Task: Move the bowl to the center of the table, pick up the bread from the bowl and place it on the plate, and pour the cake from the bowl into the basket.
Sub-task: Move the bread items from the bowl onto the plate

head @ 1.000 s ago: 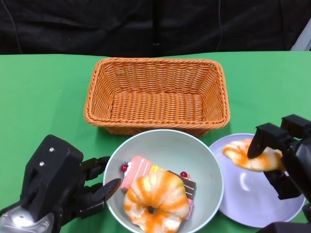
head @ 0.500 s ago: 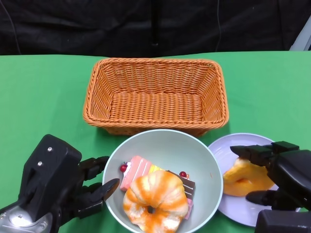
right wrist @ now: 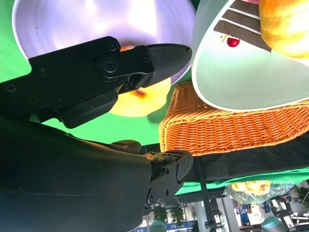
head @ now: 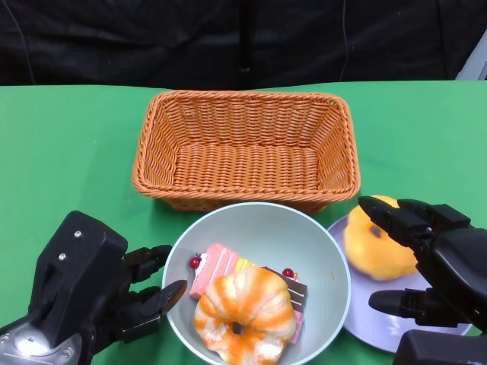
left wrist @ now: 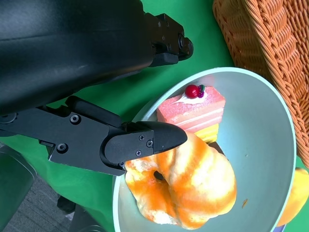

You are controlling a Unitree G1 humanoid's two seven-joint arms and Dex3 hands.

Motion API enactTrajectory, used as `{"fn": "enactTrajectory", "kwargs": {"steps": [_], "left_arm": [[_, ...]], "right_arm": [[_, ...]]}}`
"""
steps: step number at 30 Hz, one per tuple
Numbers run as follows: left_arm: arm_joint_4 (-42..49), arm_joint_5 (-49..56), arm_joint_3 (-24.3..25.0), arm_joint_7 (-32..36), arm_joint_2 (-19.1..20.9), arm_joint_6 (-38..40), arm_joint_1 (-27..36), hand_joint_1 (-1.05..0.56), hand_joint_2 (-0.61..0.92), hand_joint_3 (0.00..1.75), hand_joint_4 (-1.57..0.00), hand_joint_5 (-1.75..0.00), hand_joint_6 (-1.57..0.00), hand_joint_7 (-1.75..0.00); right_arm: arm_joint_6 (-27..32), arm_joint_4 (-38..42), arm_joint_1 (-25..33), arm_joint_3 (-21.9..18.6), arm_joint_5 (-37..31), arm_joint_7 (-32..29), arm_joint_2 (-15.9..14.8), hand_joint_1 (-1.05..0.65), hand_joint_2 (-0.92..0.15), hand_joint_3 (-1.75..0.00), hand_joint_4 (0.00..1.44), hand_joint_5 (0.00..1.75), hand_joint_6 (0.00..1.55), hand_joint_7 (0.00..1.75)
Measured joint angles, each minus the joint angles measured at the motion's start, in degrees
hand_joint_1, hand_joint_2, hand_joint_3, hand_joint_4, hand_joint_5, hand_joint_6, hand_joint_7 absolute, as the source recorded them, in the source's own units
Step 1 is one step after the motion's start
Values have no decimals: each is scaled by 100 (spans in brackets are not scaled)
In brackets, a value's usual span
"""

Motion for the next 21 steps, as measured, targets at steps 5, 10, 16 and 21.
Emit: {"fn": "enactTrajectory", "kwargs": {"steps": [5, 10, 16, 21], "left_arm": [[2, 2, -6, 0, 4, 6, -14, -53, 92, 52, -7, -1, -10, 0], [7, 6, -14, 1, 4, 20, -25, -53, 92, 52, -8, -2, -10, 0], [7, 12, -41, 1, 1, 46, -39, -53, 92, 52, -7, -1, -10, 0], [9, 12, -55, 2, -12, 54, -55, -53, 92, 52, -7, -1, -10, 0]], "right_arm": [[-965, -226, 25, 11, -86, -1336, 177, -73, -92, -25, 0, 35, 11, 1], [-1320, -370, -20, 71, -4, -1364, 183, -73, -92, -18, 0, 38, 12, 2], [-1379, -676, -92, 199, 478, -759, 271, -72, -92, -10, 0, 37, 13, 4], [-1142, -864, -282, 430, 703, -128, 432, -68, -90, -3, 0, 62, 21, 13]]}}
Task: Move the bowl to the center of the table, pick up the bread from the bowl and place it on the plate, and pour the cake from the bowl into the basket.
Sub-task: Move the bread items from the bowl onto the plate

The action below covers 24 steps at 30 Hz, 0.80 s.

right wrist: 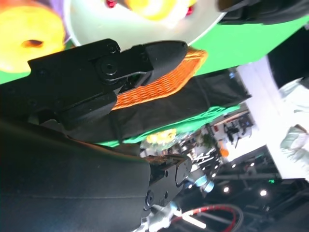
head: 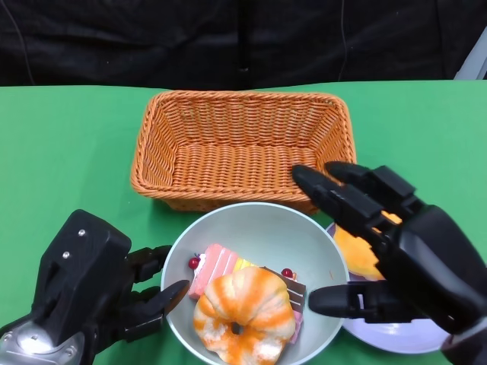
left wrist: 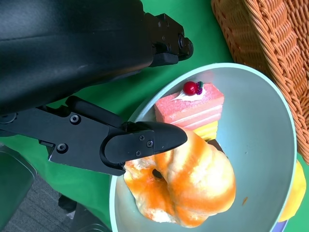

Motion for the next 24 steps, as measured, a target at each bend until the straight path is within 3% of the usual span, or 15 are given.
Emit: {"fn": "enactTrajectory", "kwargs": {"steps": [8, 17, 24], "left_arm": [[2, 4, -48, 0, -19, -3, -10, -54, 92, 52, -6, -1, -9, 0], [-102, 13, -82, -1, -4, -15, 48, -56, 92, 52, -9, -2, -12, -1], [-158, 30, -82, 37, -1, 140, 45, -53, 92, 52, -12, -3, -12, -1]], "right_arm": [[158, 119, -163, 421, -2, 384, 243, -64, -88, 0, 0, 82, 25, 19], [139, 1082, -277, 1003, -292, 315, 445, -63, -92, -5, 0, 76, 23, 19], [93, 1829, -548, 1154, -492, -17, 575, -60, -92, -8, 0, 76, 25, 19]]}}
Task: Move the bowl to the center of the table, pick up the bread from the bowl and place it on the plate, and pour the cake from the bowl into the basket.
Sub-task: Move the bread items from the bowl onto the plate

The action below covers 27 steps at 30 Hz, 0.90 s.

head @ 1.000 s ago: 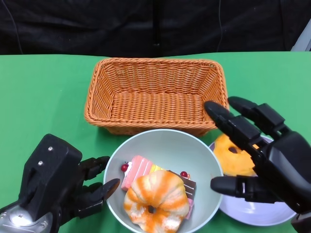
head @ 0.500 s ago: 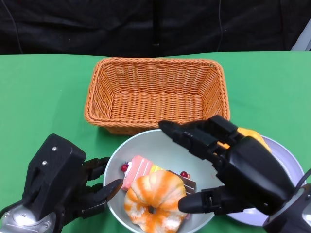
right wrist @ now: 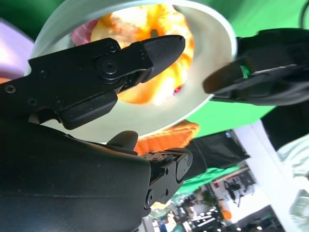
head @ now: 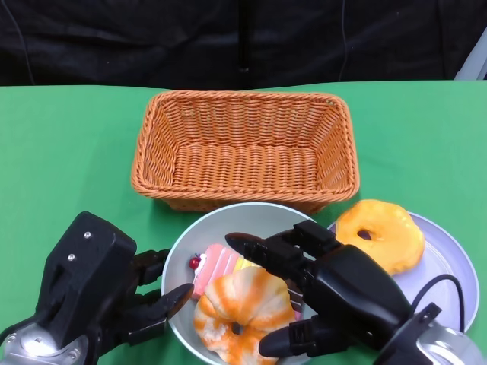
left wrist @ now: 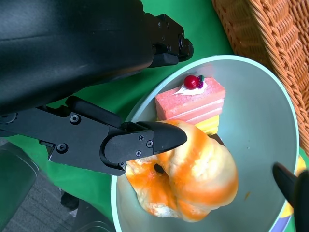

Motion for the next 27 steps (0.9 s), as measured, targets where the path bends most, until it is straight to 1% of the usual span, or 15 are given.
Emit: {"fn": "enactTrajectory", "kwargs": {"steps": [4, 7, 9, 11, 12, 13, 14, 15, 16, 17, 18, 19, 20, 24, 27], "left_arm": [[-14, 34, -17, 16, 2, 0, -4, -52, 92, 55, -11, -3, -12, -1], [-18, 82, -30, 28, 7, 0, -9, -52, 92, 56, -10, -3, -12, -1], [-20, 97, -36, 59, 6, 4, -17, -51, 92, 57, -11, -3, -12, -1], [-23, 104, -40, 85, 6, 16, -21, -51, 92, 57, -11, -3, -13, -1], [-24, 110, -42, 93, 6, 27, -22, -51, 92, 57, -12, -3, -13, -1], [-25, 113, -44, 105, 3, 29, -27, -51, 92, 58, -12, -3, -13, -1], [-26, 119, -46, 119, 1, 29, -32, -50, 92, 58, -11, -3, -12, -1], [-26, 130, -47, 126, -4, 29, -34, -50, 92, 58, -11, -3, -12, -1], [-27, 135, -48, 127, -7, 30, -34, -50, 92, 58, -11, -3, -12, -1], [-27, 137, -48, 127, -13, 33, -35, -50, 92, 58, -11, -3, -13, -1], [-28, 137, -48, 127, -22, 37, -36, -50, 92, 58, -11, -3, -13, -1], [-29, 137, -48, 128, -32, 42, -37, -50, 92, 58, -11, -3, -13, -1], [-30, 137, -48, 127, -38, 44, -37, -50, 92, 58, -11, -3, -13, -1], [-32, 204, -65, 127, -32, 18, -43, -52, 92, 57, -13, -4, -14, -1], [-62, 286, -126, 130, 16, -23, -43, -53, 92, 56, -16, -5, -15, -1]], "right_arm": [[-5, 519, -132, 81, -109, -214, 93, -55, -92, -7, 3, 79, 29, 19], [-10, 905, -277, 166, -306, -618, 212, -43, -92, -5, 12, 82, 38, 23], [-14, 1168, -382, 240, -450, -913, 295, -35, -92, -4, 24, 81, 50, 26], [-19, 1348, -441, 276, -470, -1112, 341, -33, -92, -4, 28, 78, 54, 25], [-73, 1470, -490, 298, -475, -1253, 364, -21, -92, -4, 55, 97, 75, 34], [-161, 1637, -560, 311, -475, -1448, 389, -12, -92, -5, 78, 119, 95, 44], [-272, 1795, -618, 317, -472, -1647, 405, -7, -84, -23, 88, 140, 106, 53], [-388, 1926, -658, 323, -469, -1846, 415, -4, -64, -63, 92, 157, 110, 62], [-522, 2028, -683, 327, -469, -2053, 417, -3, -39, -108, 97, 167, 106, 93], [-640, 2114, -698, 335, -471, -2252, 418, -3, -29, -127, 99, 171, 98, 119], [-744, 2196, -708, 341, -475, -2436, 421, -3, -24, -137, 100, 173, 92, 139], [-836, 2262, -720, 349, -478, -2605, 424, -4, -21, -143, 100, 174, 88, 151], [-890, 2299, -729, 358, -500, -2747, 425, -5, -21, -145, 99, 174, 84, 157], [-1129, 2346, -748, 354, -567, -3162, 428, -10, -25, -144, 97, 175, 76, 169], [-1281, 2347, -748, 314, -560, -3316, 418, -11, -28, -144, 98, 175, 74, 172]]}}
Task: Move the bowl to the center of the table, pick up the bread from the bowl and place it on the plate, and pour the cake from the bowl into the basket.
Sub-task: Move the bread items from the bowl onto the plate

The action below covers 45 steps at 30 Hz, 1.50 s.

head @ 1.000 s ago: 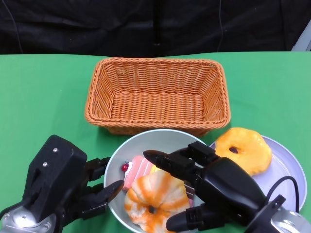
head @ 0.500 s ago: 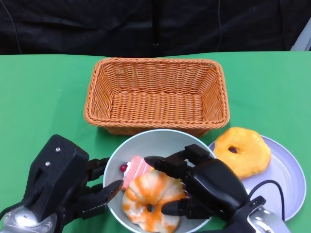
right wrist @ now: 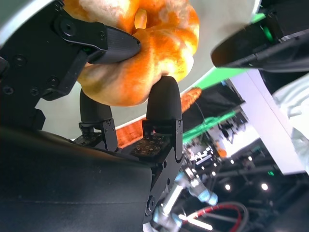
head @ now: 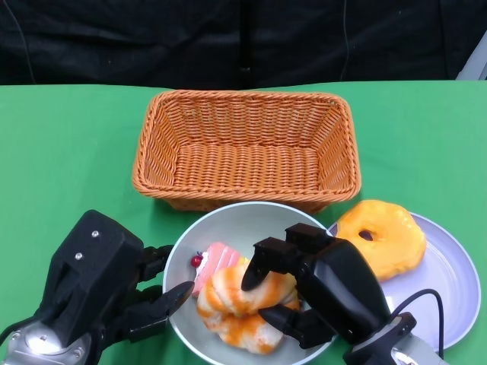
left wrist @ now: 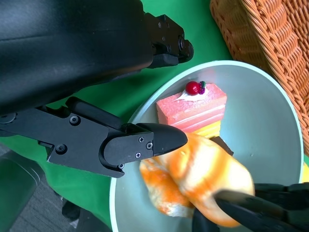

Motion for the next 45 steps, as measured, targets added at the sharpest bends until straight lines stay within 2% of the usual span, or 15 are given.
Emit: {"fn": "enactTrajectory", "kwargs": {"steps": [6, 8, 11, 17, 22, 28, 36, 40, 45], "left_arm": [[-150, 385, -98, 81, 246, -92, -1, -56, 92, 55, -24, -9, -15, -1], [-225, 490, -121, 81, 352, -169, -1, -56, 92, 55, -24, -9, -15, -1], [-381, 592, -113, 80, 462, -208, 14, -54, 92, 54, -20, -7, -15, -1], [-605, 707, -90, 81, 667, -533, 295, -53, 92, 52, -19, -7, -16, -1], [-645, 937, 38, 261, 687, -1592, 768, -52, 92, 52, -19, -8, -16, -1], [-687, 1270, 135, 431, 685, -2596, 1108, -54, 92, 52, -26, -12, -18, -2], [-762, 1475, 275, 762, 377, -3595, 1606, -55, 92, 52, -26, -13, -18, -2], [-711, 1508, 335, 803, 236, -3703, 1652, -54, 92, 52, -26, -14, -19, -2], [-689, 1519, 363, 803, 176, -3791, 1678, -53, 92, 50, -25, -14, -19, -2]], "right_arm": [[-487, -3, -98, -131, 10, -595, -5, -12, -24, -152, 101, 175, 77, 174], [-544, -68, -139, -193, 10, -620, -10, -12, -21, -154, 102, 175, 77, 175], [-562, -283, -150, -321, 30, -594, -42, -13, -11, -166, 103, 175, 80, 173], [-576, -1039, 48, -667, 529, -96, -153, -15, -7, -171, 102, 175, 80, 169], [-480, -1792, 548, -1055, 1570, 863, -278, -11, -11, -175, 99, 175, 81, 163], [-306, -2297, 832, -1540, 2180, 1505, -338, -4, -8, -175, 99, 175, 84, 153], [-201, -2394, 924, -2393, 2548, 1741, -406, 4, -11, -175, 101, 175, 88, 151], [-138, -2469, 1035, -2727, 2589, 1833, -473, 4, -10, -175, 102, 175, 89, 153], [262, -2694, 1234, -3076, 2325, 1831, -495, 7, -9, -174, 101, 175, 89, 156]]}}
